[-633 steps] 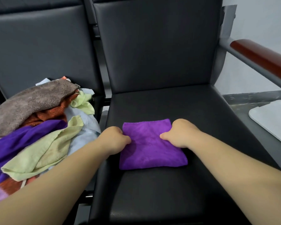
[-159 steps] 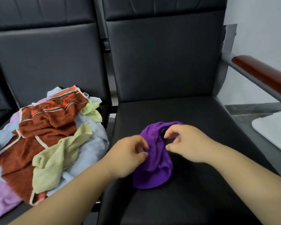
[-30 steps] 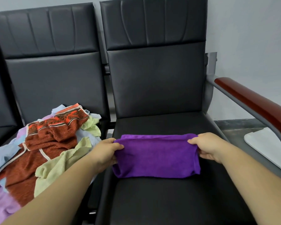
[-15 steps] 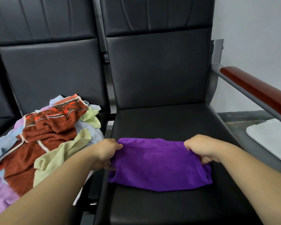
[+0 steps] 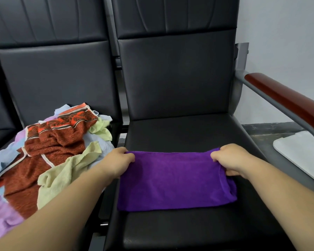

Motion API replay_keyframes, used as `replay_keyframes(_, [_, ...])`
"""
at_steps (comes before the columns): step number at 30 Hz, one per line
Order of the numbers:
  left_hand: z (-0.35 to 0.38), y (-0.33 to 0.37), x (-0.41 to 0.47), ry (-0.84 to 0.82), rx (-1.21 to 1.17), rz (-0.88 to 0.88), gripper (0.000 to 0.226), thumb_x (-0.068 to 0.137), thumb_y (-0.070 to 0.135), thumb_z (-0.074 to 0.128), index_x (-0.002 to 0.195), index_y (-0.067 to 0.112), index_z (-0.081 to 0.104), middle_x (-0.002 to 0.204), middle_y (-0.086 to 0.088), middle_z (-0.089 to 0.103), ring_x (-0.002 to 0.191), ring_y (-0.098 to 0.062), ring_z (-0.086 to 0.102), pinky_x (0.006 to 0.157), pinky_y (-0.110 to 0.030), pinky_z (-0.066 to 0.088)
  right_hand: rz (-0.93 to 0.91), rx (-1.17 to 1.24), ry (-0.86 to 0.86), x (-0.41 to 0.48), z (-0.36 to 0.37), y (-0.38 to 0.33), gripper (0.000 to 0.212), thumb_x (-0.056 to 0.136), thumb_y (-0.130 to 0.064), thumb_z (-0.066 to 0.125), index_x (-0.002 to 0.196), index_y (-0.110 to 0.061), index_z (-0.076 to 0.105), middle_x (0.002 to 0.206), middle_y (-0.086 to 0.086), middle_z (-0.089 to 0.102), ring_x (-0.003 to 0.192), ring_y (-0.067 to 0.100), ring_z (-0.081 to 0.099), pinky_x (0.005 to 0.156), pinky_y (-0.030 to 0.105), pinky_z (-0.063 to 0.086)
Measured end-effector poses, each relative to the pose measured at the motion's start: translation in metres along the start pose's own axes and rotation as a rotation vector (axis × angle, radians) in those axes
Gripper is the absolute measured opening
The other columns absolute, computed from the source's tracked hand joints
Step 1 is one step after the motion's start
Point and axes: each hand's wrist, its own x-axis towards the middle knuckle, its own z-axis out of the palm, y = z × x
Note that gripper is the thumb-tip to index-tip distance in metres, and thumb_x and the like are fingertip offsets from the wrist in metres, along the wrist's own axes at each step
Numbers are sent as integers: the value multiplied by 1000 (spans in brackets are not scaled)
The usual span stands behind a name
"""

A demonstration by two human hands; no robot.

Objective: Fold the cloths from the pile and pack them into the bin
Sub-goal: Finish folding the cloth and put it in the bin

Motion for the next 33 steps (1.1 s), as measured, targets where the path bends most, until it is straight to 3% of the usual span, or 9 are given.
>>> replay_keyframes(2, [3, -1, 7, 43, 26, 24, 7, 87, 16, 60, 81, 12, 58, 75, -7, 61, 69, -24, 57, 61, -34, 43, -11, -76, 38, 3, 1, 0, 7, 85, -16, 62, 81, -11, 61, 78, 9, 59, 75, 27, 64, 77, 44, 63])
replay_keyframes(4, [7, -3, 13, 81, 91, 32, 6, 89, 17, 60, 86, 12, 60, 82, -7, 66, 75, -23, 62, 66, -34, 47, -21, -150, 77, 8, 3, 0, 10, 85, -19, 61, 78, -12, 61, 73, 9, 60, 69, 29, 65, 74, 46, 63])
replay_keyframes(7, [15, -8, 21, 137, 220, 61, 10, 93, 20, 61, 86, 14, 57, 82, -4, 64, 77, -21, 61, 62, -30, 45, -16, -228, 102, 15, 5, 0, 14, 88, -19, 57, 78, -11, 60, 69, 9, 60, 61, 28, 62, 60, 37, 55])
replay_keyframes(11, [21, -13, 28, 194, 324, 102, 19, 99, 30, 58, 88, 16, 53, 81, 3, 58, 80, -19, 57, 69, -31, 39, 14, -257, 92, 23, 6, 0, 15, 90, -12, 49, 82, -7, 60, 70, 12, 61, 60, 30, 61, 58, 35, 52])
replay_keyframes(16, [25, -17, 34, 229, 369, 146, 25, 103, 34, 51, 88, 15, 45, 76, 1, 54, 77, -22, 55, 72, -34, 39, 50, -309, 75, 27, 6, -4, 23, 93, -7, 43, 101, -3, 64, 95, 22, 71, 85, 40, 73, 76, 49, 64])
replay_keyframes(20, [27, -15, 33, 246, 367, 159, 31, 106, 34, 45, 81, 16, 40, 75, -1, 54, 72, -22, 53, 71, -35, 38, 61, -386, 91, 28, 7, -10, 13, 101, -7, 45, 104, -8, 58, 100, 19, 64, 85, 36, 69, 65, 37, 60])
replay_keyframes(25, [28, -12, 30, 261, 357, 167, 33, 107, 34, 41, 80, 16, 38, 73, -2, 53, 69, -21, 51, 70, -36, 36, 65, -391, 85, 29, 5, -9, 16, 101, -6, 45, 113, -11, 54, 105, 18, 61, 88, 38, 69, 79, 46, 64])
replay_keyframes(29, [28, -12, 28, 268, 334, 175, 32, 107, 36, 39, 84, 14, 41, 76, -4, 56, 69, -22, 53, 70, -36, 37, 47, -375, 79, 27, 3, -10, 16, 104, -11, 42, 115, -11, 54, 106, 18, 60, 86, 38, 69, 78, 48, 64])
replay_keyframes(33, [32, -11, 26, 286, 371, 158, 28, 106, 37, 42, 95, 11, 44, 74, 1, 54, 70, -21, 55, 69, -36, 40, 58, -457, 103, 24, 7, -15, 21, 106, -12, 40, 114, -7, 59, 99, 17, 63, 82, 34, 69, 76, 41, 62])
